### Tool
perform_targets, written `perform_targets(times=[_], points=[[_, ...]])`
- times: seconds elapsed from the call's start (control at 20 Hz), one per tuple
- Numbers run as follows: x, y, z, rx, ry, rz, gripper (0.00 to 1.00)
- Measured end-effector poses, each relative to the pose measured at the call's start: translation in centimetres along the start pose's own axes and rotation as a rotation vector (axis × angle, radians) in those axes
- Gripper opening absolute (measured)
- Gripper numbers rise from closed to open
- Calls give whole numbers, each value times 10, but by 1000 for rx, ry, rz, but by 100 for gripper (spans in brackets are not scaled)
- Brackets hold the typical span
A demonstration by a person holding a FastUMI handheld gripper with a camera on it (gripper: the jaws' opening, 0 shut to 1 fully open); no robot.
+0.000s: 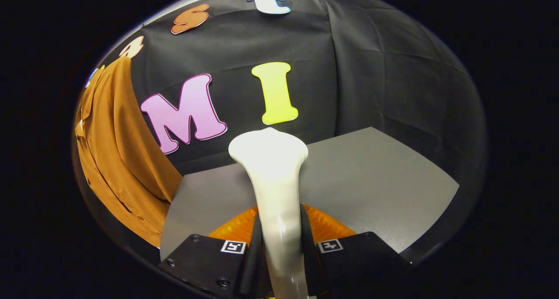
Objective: Iron the clothes twice with a garment steamer, once on the left side and once on the right side.
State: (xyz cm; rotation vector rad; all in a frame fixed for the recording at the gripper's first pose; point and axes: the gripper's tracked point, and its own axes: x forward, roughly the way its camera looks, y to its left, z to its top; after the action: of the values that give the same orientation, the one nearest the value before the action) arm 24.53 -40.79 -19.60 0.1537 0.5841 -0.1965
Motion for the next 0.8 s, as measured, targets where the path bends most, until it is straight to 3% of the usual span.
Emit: perform_targets(times=[0.15,0.45,0.8], points=[[-22,10,11,27,-52,41,45],[-65,21,27,13,-142,18,45],[-103,90,37,-33,-230,21,45]])
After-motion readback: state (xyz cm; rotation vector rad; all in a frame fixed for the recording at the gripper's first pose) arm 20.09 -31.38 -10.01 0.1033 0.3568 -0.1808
